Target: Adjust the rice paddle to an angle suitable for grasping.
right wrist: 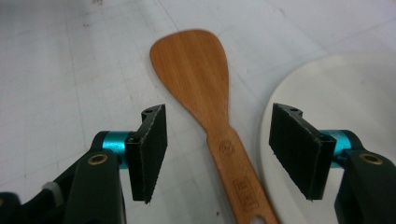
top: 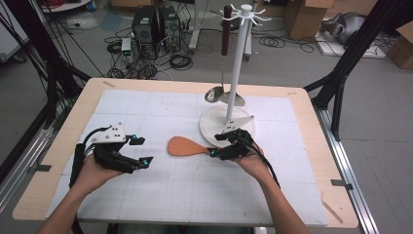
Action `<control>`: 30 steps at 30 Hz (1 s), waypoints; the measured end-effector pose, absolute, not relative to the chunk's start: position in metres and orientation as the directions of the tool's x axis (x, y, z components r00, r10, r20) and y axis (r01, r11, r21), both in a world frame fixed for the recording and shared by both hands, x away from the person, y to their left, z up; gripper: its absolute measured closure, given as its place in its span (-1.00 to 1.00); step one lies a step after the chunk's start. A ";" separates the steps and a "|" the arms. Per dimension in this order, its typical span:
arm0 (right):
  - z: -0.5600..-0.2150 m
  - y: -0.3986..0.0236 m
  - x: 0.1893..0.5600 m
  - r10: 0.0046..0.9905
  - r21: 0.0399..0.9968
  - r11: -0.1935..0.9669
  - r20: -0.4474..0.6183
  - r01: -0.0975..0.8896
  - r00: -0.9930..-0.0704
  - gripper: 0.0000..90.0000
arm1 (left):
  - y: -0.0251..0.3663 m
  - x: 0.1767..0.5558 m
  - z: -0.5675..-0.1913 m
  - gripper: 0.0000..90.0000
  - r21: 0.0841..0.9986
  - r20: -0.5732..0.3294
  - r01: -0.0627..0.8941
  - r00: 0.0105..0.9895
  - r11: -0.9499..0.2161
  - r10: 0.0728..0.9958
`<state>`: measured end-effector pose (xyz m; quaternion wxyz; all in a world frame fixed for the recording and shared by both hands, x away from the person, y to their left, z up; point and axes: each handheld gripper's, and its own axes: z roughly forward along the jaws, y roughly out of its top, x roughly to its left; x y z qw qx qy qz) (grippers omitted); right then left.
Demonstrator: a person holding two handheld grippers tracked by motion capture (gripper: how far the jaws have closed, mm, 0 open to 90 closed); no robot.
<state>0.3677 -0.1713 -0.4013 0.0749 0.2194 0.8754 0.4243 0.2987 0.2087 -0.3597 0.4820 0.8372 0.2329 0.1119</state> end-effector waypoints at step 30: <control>-0.435 -0.154 0.379 0.386 0.705 0.650 0.015 0.283 -0.923 0.01 | 0.207 0.299 -0.361 -0.43 0.857 -0.046 0.288 0.868 -0.426 0.494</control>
